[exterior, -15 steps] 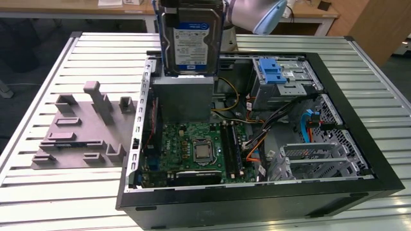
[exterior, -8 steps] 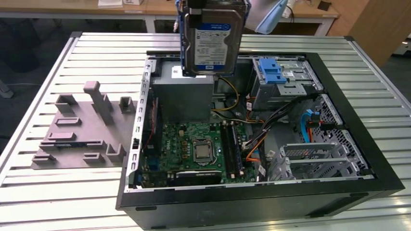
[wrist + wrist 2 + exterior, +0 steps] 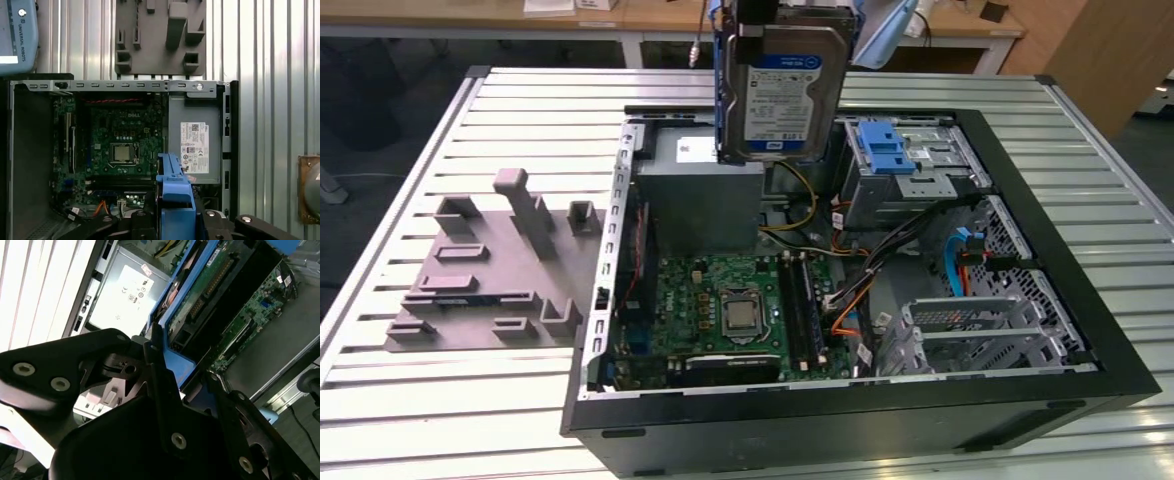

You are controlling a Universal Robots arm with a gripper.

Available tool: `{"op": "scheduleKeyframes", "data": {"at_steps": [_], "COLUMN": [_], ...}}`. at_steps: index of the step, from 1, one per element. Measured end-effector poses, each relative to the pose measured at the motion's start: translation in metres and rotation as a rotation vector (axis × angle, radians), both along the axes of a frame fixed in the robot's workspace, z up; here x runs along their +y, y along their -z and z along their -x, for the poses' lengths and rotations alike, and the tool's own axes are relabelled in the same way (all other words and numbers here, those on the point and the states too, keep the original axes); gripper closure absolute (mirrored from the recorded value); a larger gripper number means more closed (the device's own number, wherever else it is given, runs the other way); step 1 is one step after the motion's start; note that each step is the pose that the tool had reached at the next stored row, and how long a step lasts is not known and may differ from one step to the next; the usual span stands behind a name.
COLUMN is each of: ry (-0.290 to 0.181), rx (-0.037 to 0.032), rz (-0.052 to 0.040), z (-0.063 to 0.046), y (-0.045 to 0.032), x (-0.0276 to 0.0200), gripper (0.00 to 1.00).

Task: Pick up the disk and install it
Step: 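Pick up the disk, then insert the disk into the insertion slot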

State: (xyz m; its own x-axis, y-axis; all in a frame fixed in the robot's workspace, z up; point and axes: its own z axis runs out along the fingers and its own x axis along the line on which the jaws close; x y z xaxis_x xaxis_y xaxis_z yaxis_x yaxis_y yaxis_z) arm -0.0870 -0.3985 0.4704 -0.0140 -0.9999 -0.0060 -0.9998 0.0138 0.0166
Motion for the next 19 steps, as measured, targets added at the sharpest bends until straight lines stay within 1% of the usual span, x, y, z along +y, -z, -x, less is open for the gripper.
{"op": "scheduleKeyframes", "data": {"at_steps": [7,9,13,19], "ry": [0.0,0.0,0.0,0.0], "rx": [-0.0015,-0.0018,-0.0016,-0.0017], "rz": [-0.0001,-0.0002,0.0001,0.0], "z": [0.0,-0.004,-0.016,-0.017], "y": [0.0033,0.0039,0.0046,0.0047], "x": [-0.0254,-0.0275,-0.0283,-0.0283], "gripper": [0.64,0.64,0.64,0.64]}}
